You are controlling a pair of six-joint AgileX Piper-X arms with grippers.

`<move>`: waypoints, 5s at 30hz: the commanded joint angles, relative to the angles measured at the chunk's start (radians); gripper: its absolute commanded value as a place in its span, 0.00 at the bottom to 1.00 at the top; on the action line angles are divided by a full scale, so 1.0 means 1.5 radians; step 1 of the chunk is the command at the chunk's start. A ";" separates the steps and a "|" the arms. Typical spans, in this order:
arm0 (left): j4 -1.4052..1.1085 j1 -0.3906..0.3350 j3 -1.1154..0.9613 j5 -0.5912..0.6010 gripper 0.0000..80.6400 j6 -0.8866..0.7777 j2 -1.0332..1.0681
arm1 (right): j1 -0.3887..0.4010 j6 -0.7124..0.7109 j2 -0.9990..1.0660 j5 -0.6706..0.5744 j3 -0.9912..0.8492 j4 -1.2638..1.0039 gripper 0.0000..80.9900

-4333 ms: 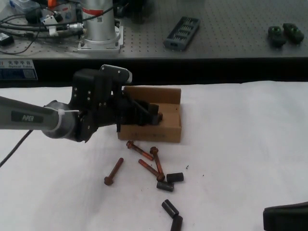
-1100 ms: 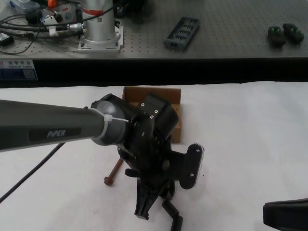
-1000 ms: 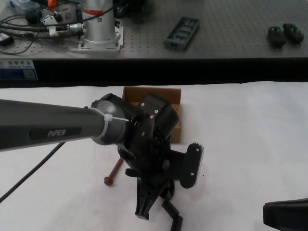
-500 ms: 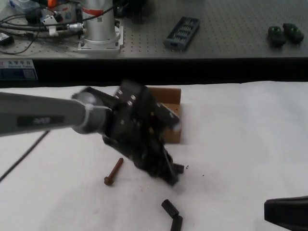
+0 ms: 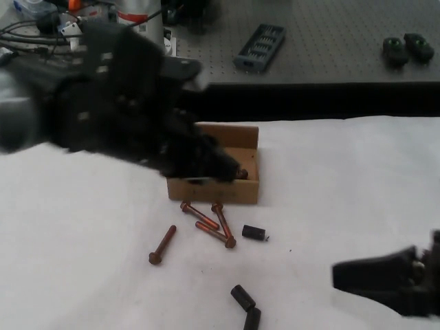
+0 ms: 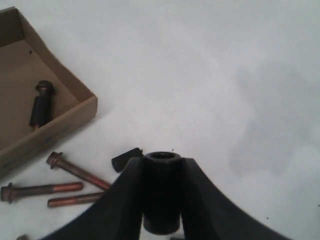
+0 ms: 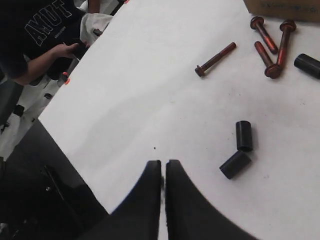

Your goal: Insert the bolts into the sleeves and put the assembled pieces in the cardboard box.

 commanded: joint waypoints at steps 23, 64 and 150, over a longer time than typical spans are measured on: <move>-0.162 0.080 0.300 -0.078 0.17 -0.097 -0.239 | 0.002 -0.070 0.551 -0.086 -0.291 -0.054 0.12; -0.273 0.187 0.458 -0.046 0.17 -0.124 -0.344 | 0.052 -0.370 0.895 0.162 -0.796 0.319 0.12; -0.181 0.187 0.458 -0.072 0.17 -0.167 -0.446 | 0.093 -0.336 0.951 0.401 -0.828 0.385 0.04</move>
